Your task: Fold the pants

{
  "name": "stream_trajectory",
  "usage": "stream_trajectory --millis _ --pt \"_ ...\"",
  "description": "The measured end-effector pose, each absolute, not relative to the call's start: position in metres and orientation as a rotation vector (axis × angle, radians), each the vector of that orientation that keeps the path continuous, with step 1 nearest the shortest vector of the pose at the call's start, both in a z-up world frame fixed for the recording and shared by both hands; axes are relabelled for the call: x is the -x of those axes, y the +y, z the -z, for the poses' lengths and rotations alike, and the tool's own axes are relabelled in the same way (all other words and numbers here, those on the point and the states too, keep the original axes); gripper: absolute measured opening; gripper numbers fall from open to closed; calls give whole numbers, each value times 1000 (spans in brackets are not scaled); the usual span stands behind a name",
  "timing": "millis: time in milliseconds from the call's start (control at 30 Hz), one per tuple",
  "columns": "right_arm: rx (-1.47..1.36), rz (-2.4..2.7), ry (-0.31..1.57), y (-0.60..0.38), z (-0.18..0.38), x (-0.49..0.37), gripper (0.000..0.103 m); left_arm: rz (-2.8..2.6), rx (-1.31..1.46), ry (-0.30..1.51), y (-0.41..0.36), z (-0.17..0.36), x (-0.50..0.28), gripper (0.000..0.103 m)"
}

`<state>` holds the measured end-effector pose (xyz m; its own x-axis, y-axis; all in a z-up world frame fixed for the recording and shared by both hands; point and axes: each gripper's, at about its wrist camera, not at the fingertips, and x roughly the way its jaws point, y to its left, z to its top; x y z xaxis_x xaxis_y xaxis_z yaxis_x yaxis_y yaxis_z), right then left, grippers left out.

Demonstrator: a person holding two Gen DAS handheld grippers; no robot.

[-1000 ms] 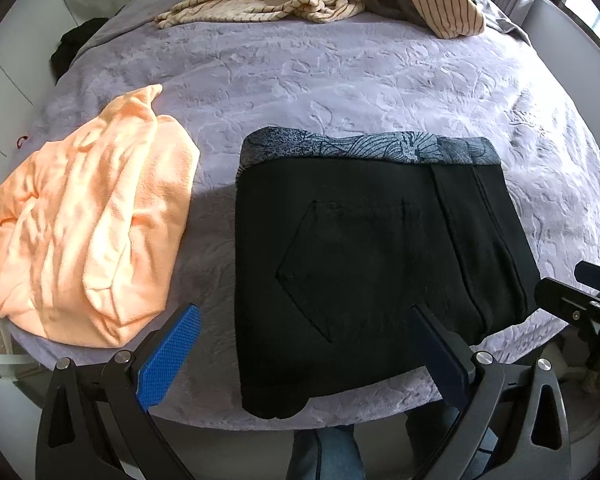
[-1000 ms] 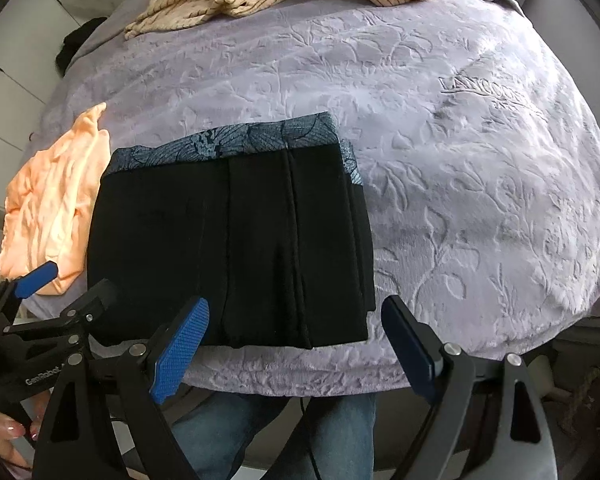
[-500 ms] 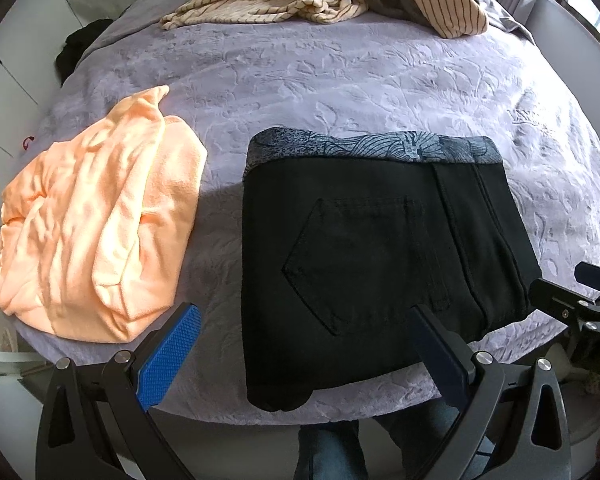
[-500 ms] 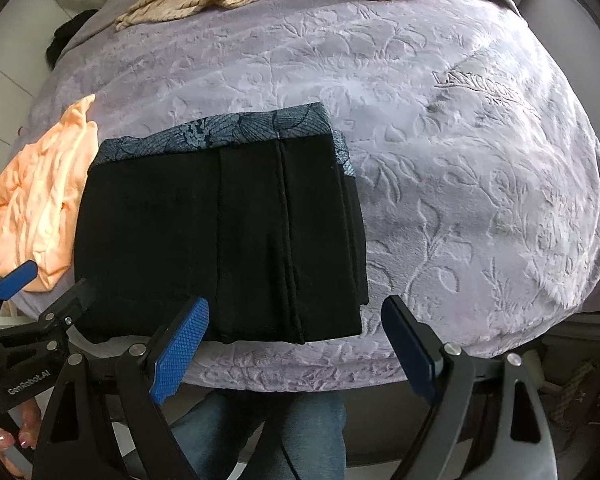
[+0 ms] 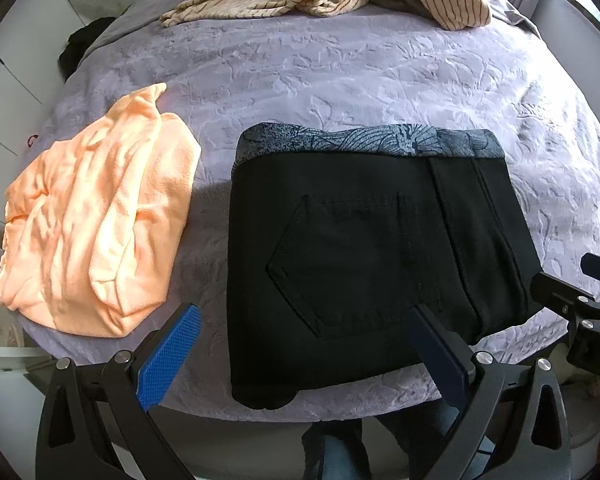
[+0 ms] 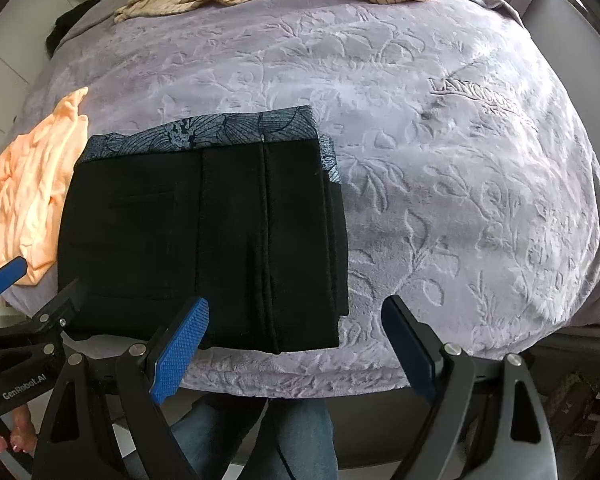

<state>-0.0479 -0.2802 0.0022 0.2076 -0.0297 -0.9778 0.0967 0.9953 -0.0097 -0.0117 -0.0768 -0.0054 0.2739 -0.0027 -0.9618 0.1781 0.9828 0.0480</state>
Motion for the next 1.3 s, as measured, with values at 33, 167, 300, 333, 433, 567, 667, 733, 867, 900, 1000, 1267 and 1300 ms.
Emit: stream_trajectory --millis 33,167,300,333,433,567,667,733,867,900,1000,1267,1300 --pt "-57 85 1360 -280 -2 48 90 121 -159 1289 -77 5 12 103" --pt "-45 80 1358 -279 -1 46 90 116 -162 1285 -78 4 11 103" --pt "-45 73 1360 -279 -1 44 90 115 -168 1281 -79 3 10 103" --pt "-44 73 1360 -279 -1 43 90 117 -169 1281 -80 2 10 103" --pt "-39 74 1359 -279 -1 43 90 119 -170 1280 -81 2 9 103" --pt "-28 74 1354 -279 -3 42 90 121 -169 1281 -83 2 8 103" --pt "-27 73 1354 -280 -3 41 90 123 -172 1278 -86 1 8 103" --pt "-28 72 1354 -280 -3 42 90 126 -171 1279 -87 1 8 103" --pt "-25 72 1355 -279 -3 41 90 127 -171 1280 -87 1 7 103" --pt "-25 73 1355 -279 -3 41 90 126 -171 1280 -87 1 7 103" --pt "-25 73 1355 -279 -3 41 90 129 -167 1281 -87 1 7 103" --pt "-26 75 1356 -279 -2 41 90 129 -160 1284 -86 1 8 103" --pt "-25 75 1357 -278 -2 41 90 130 -158 1283 -86 1 9 103"
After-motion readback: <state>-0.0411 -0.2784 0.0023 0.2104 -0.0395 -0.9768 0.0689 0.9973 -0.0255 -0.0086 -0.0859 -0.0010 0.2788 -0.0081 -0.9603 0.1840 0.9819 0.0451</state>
